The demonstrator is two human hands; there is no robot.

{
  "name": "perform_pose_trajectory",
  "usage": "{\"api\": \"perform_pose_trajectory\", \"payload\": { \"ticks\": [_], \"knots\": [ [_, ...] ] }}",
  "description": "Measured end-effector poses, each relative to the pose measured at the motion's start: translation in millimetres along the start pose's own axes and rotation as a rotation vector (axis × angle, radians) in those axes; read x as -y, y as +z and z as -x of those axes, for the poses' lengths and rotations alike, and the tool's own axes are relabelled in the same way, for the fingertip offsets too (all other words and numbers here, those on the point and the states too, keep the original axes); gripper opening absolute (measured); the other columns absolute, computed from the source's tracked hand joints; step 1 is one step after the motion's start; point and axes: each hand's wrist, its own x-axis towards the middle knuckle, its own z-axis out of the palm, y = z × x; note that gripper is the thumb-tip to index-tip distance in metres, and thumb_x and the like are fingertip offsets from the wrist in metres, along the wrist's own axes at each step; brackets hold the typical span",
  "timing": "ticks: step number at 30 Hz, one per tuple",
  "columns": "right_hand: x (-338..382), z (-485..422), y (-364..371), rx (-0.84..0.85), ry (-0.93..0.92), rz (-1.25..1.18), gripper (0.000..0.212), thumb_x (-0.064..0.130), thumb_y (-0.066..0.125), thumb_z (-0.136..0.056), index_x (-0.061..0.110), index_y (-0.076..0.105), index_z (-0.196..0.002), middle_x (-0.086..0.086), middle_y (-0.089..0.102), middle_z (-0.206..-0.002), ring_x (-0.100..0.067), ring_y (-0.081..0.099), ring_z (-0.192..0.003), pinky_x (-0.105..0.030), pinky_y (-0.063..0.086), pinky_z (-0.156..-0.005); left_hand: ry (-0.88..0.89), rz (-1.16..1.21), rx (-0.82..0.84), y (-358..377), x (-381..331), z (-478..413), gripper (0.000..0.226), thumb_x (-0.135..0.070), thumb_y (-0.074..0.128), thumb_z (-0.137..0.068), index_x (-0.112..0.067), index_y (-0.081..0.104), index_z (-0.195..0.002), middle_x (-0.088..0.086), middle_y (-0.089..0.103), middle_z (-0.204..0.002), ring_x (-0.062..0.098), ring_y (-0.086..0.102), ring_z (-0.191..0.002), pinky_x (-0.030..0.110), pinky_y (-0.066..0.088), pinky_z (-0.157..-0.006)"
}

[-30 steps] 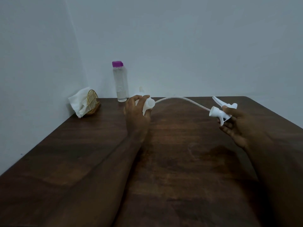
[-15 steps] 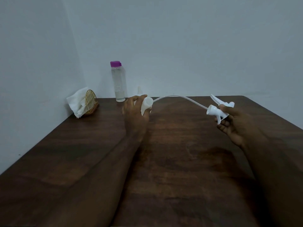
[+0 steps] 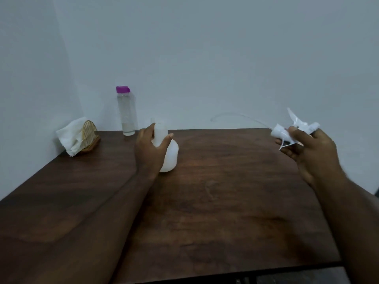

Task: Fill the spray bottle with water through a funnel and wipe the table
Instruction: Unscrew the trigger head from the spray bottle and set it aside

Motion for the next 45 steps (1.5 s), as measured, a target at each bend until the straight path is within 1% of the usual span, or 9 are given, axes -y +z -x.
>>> {"api": "perform_pose_trajectory", "payload": {
  "ticks": [4, 9, 19, 23, 27, 31, 35, 38, 45],
  "knots": [
    [-20.2, 4.2, -2.1, -0.133, -0.473, 0.759, 0.024, 0.029, 0.073, -0.084, 0.013, 0.056, -0.086, -0.002, 0.064, -0.077, -0.022, 0.063, -0.072, -0.031, 0.049, -0.064, 0.089, 0.032, 0.097, 16.0, -25.1, 21.0, 0.048, -0.047, 0.074, -0.078, -0.012, 0.065, -0.108, -0.006, 0.062, -0.095, 0.011, 0.057, -0.084, 0.031, 0.051, -0.070],
    [-52.1, -9.2, -8.6, 0.196, -0.803, 1.442, 0.015, 0.028, 0.066, -0.088, 0.014, 0.061, -0.084, -0.004, 0.062, -0.075, -0.029, 0.056, -0.058, -0.028, 0.033, -0.049, 0.133, 0.030, 0.153, 27.5, -30.6, 33.1, 0.050, -0.050, 0.073, -0.078, -0.012, 0.065, -0.108, -0.003, 0.064, -0.095, 0.009, 0.055, -0.081, 0.028, 0.049, -0.066],
    [-68.9, -24.5, -6.0, 0.537, -0.216, 1.833, 0.030, 0.023, 0.068, -0.087, 0.009, 0.059, -0.112, -0.012, 0.053, -0.117, -0.031, 0.059, -0.101, -0.035, 0.047, -0.079, 0.121, 0.034, 0.185, 33.5, -18.8, 35.5, 0.054, -0.048, 0.070, -0.082, -0.010, 0.061, -0.120, 0.004, 0.066, -0.113, 0.012, 0.057, -0.093, 0.023, 0.044, -0.075],
    [-70.5, -32.5, 5.3, 0.578, 0.007, 1.830, 0.031, 0.034, 0.062, -0.093, 0.013, 0.060, -0.116, -0.015, 0.044, -0.131, -0.033, 0.056, -0.113, -0.034, 0.045, -0.093, 0.119, 0.040, 0.185, 34.1, -15.8, 34.4, 0.056, -0.053, 0.067, -0.080, -0.011, 0.062, -0.118, 0.004, 0.066, -0.111, 0.016, 0.060, -0.095, 0.026, 0.048, -0.076],
    [-80.4, -39.3, 5.1, 0.523, -0.022, 1.845, 0.036, 0.043, 0.065, -0.087, 0.013, 0.061, -0.107, -0.012, 0.048, -0.126, -0.030, 0.060, -0.103, -0.035, 0.050, -0.088, 0.103, 0.061, 0.171, 30.3, -14.3, 33.3, 0.055, -0.056, 0.064, -0.079, -0.014, 0.062, -0.115, -0.004, 0.064, -0.102, 0.011, 0.058, -0.090, 0.029, 0.051, -0.076],
    [-73.2, -26.8, 17.5, 0.538, -0.197, 1.870, 0.034, 0.031, 0.066, -0.086, 0.013, 0.061, -0.115, -0.005, 0.056, -0.113, -0.028, 0.058, -0.104, -0.038, 0.050, -0.089, 0.043, 0.091, 0.136, 25.9, -14.2, 30.5, 0.062, -0.063, 0.053, -0.082, -0.013, 0.061, -0.119, -0.006, 0.063, -0.096, 0.010, 0.059, -0.088, 0.027, 0.049, -0.075],
    [-40.1, 26.4, 64.4, 0.509, -0.544, 1.485, 0.006, 0.014, 0.057, -0.079, 0.017, 0.061, -0.076, 0.002, 0.062, -0.075, -0.023, 0.061, -0.072, -0.031, 0.048, -0.064, -0.020, 0.141, 0.105, 17.0, -7.4, 24.4, 0.059, -0.063, 0.042, -0.087, -0.013, 0.063, -0.111, -0.007, 0.063, -0.091, 0.010, 0.060, -0.086, 0.031, 0.051, -0.076],
    [-14.5, 85.9, 118.1, 0.672, -0.634, 1.201, 0.023, 0.014, 0.053, -0.081, 0.022, 0.047, -0.059, 0.008, 0.053, -0.056, -0.016, 0.053, -0.056, -0.031, 0.041, -0.053, -0.116, 0.106, 0.089, 6.6, 3.8, 18.3, 0.041, -0.052, 0.049, -0.092, -0.016, 0.063, -0.104, -0.005, 0.064, -0.087, 0.012, 0.061, -0.082, 0.036, 0.054, -0.076],
    [-67.4, 127.7, 224.4, 0.905, -0.308, 0.917, 0.023, 0.018, 0.055, -0.091, 0.009, 0.069, -0.076, -0.002, 0.068, -0.072, -0.012, 0.063, -0.068, -0.025, 0.050, -0.062, -0.411, -0.010, 0.049, -37.3, 55.6, -0.1, 0.034, -0.044, 0.059, -0.089, -0.018, 0.059, -0.111, -0.004, 0.063, -0.089, 0.015, 0.061, -0.086, 0.038, 0.053, -0.082]
  ]
}}
